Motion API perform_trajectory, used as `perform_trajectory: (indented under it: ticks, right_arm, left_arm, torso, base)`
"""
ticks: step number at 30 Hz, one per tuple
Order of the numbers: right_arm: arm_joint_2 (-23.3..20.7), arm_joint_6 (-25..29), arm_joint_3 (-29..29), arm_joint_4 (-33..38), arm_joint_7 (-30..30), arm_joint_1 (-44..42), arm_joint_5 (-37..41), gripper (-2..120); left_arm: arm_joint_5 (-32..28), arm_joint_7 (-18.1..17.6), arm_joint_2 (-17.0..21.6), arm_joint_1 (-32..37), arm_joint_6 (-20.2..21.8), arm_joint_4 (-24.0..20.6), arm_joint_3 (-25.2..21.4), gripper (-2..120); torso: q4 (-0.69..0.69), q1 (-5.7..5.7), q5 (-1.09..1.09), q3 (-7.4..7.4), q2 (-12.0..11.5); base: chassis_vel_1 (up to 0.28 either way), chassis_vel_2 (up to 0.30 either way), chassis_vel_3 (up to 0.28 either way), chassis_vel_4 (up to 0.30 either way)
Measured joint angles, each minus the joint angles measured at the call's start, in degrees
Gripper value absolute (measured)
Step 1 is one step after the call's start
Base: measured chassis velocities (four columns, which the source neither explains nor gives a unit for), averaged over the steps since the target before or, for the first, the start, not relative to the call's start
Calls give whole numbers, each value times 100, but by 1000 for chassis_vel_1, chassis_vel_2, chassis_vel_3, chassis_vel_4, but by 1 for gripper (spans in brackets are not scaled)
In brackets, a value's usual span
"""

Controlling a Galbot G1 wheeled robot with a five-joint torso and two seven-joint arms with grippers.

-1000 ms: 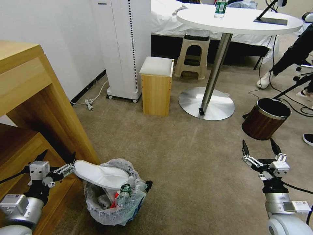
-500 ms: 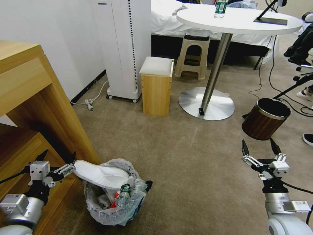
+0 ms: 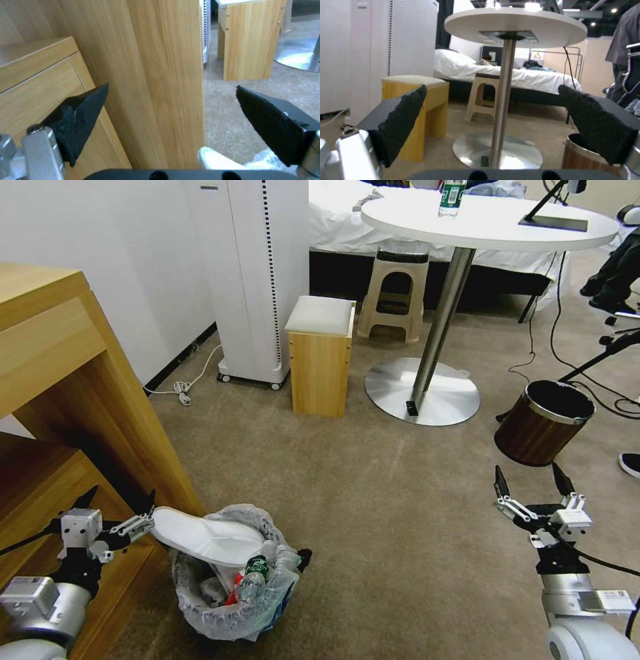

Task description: Pick up the trash bin and place the garbage on the floor into it.

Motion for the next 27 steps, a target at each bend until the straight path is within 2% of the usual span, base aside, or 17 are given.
perform_trajectory:
  ticks: [27]
  right_arm:
    - [0, -1, -1, 0, 0, 0, 0, 100]
  left_arm:
    - [0, -4, 0, 0, 1, 0, 0, 100]
  torso:
    - [0, 0, 0, 0, 0]
  base:
    - [0, 0, 0, 0]
